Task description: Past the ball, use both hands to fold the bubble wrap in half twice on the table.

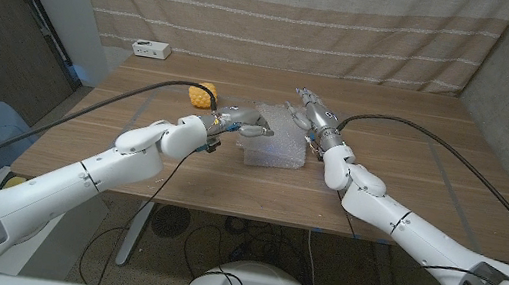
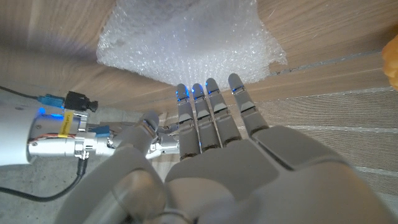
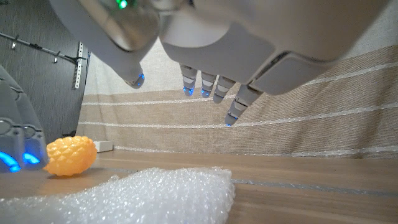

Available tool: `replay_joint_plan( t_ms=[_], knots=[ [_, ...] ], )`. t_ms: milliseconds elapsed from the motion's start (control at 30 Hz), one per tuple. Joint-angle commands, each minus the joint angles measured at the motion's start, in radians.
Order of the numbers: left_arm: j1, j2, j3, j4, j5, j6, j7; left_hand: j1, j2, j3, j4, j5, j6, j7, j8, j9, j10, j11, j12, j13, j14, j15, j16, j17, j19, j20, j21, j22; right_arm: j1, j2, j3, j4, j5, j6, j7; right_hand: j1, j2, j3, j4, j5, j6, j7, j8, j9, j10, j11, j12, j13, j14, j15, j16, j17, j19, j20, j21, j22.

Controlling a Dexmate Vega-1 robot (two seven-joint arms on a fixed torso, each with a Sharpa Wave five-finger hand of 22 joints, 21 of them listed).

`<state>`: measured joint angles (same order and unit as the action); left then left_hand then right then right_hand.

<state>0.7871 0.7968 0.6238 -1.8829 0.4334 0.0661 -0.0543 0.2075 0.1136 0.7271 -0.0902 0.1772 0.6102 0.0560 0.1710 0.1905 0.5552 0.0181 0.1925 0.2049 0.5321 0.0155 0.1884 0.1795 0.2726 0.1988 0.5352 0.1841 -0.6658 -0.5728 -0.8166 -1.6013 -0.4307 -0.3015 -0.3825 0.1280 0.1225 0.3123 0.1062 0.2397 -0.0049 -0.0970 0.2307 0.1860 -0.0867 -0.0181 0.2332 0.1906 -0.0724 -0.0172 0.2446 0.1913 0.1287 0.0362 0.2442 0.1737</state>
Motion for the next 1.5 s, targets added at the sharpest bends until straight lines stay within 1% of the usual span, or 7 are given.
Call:
replay_joint_plan(
  t_ms=[33, 333, 600, 900, 1100, 1333, 1500],
  knots=[
    [0.1, -0.063, -0.097, 0.074, -0.083, -0.119, 0.323, 0.001, 0.008, -0.004, -0.013, 0.008, -0.097, -0.041, -0.006, 0.002, -0.058, -0.014, -0.007, 0.003, -0.038, 0.004, -0.004, 0.005, -0.016, 0.006, -0.014, 0.004, -0.103, -0.017, 0.141, -0.064, 0.119, 0.156, -0.095, 0.02, 0.027, 0.011, -0.004, -0.002, 0.02, 0.001, 0.006, 0.002, 0.014, 0.0, 0.006, 0.002, 0.012, 0.003, 0.001, 0.002, 0.014, 0.001, 0.002, 0.002],
    [0.128, -0.097, -0.13, 0.122, -0.148, -0.19, 0.415, -0.006, 0.003, -0.022, -0.022, 0.007, -0.281, -0.102, -0.005, -0.002, -0.22, -0.015, -0.016, 0.002, -0.167, 0.005, -0.015, 0.006, -0.067, 0.009, -0.049, 0.006, -0.174, -0.033, 0.235, -0.097, 0.236, 0.282, -0.102, 0.044, 0.022, 0.03, -0.02, -0.012, 0.066, 0.008, 0.007, 0.002, 0.073, 0.019, 0.015, 0.003, 0.059, 0.014, 0.007, 0.003, 0.051, 0.012, 0.004, 0.003],
    [0.122, -0.11, -0.142, 0.158, -0.223, -0.236, 0.399, -0.02, -0.001, -0.038, -0.02, 0.004, -0.391, -0.137, -0.003, -0.005, -0.333, -0.015, -0.016, -0.002, -0.265, 0.021, -0.015, 0.005, -0.114, 0.005, -0.079, 0.007, -0.217, -0.038, 0.297, -0.116, 0.321, 0.335, -0.081, 0.055, 0.019, 0.041, -0.026, -0.02, 0.1, 0.013, 0.009, 0.002, 0.12, 0.032, 0.023, 0.003, 0.094, 0.021, 0.013, 0.005, 0.073, 0.018, 0.005, 0.003],
    [0.101, -0.131, -0.156, 0.214, -0.311, -0.299, 0.37, -0.038, -0.007, -0.05, -0.01, 0.0, -0.427, -0.142, 0.0, -0.007, -0.366, -0.017, -0.011, -0.004, -0.299, 0.023, -0.013, 0.006, -0.133, 0.008, -0.091, 0.008, -0.257, -0.047, 0.345, -0.129, 0.387, 0.381, -0.061, 0.061, 0.018, 0.047, -0.031, -0.024, 0.121, 0.021, 0.011, 0.002, 0.139, 0.034, 0.024, 0.003, 0.11, 0.033, 0.014, 0.006, 0.082, 0.016, 0.003, 0.003],
    [0.08, -0.142, -0.159, 0.264, -0.37, -0.346, 0.336, -0.05, -0.007, -0.056, -0.001, -0.002, -0.439, -0.143, 0.003, -0.007, -0.381, -0.015, -0.008, -0.005, -0.32, 0.024, -0.013, 0.006, -0.139, 0.009, -0.097, 0.008, -0.281, -0.041, 0.374, -0.128, 0.436, 0.418, -0.052, 0.071, 0.005, 0.05, -0.044, -0.029, 0.14, 0.025, 0.011, 0.002, 0.16, 0.04, 0.026, 0.004, 0.127, 0.044, 0.014, 0.004, 0.09, 0.031, 0.002, 0.004],
    [0.047, -0.161, -0.159, 0.351, -0.441, -0.429, 0.287, -0.063, -0.011, -0.063, 0.006, -0.005, -0.449, -0.145, 0.004, -0.008, -0.395, -0.01, -0.007, -0.006, -0.341, 0.025, -0.013, 0.006, -0.148, 0.0, -0.104, 0.008, -0.303, -0.041, 0.405, -0.112, 0.511, 0.483, -0.014, 0.078, -0.006, 0.052, -0.055, -0.033, 0.154, 0.035, 0.009, 0.002, 0.176, 0.049, 0.025, 0.004, 0.15, 0.049, 0.016, 0.004, 0.12, 0.034, 0.008, 0.004],
    [0.019, -0.167, -0.155, 0.42, -0.484, -0.503, 0.235, -0.068, -0.012, -0.066, 0.009, -0.006, -0.451, -0.145, 0.005, -0.008, -0.396, -0.006, -0.005, -0.006, -0.345, 0.022, -0.012, 0.005, -0.15, -0.005, -0.105, 0.008, -0.328, -0.032, 0.434, -0.098, 0.558, 0.529, -0.013, 0.077, -0.012, 0.053, -0.06, -0.036, 0.198, 0.051, 0.014, 0.002, 0.211, 0.06, 0.027, 0.005, 0.201, 0.048, 0.027, 0.007, 0.159, 0.036, 0.015, 0.004]
  ],
)
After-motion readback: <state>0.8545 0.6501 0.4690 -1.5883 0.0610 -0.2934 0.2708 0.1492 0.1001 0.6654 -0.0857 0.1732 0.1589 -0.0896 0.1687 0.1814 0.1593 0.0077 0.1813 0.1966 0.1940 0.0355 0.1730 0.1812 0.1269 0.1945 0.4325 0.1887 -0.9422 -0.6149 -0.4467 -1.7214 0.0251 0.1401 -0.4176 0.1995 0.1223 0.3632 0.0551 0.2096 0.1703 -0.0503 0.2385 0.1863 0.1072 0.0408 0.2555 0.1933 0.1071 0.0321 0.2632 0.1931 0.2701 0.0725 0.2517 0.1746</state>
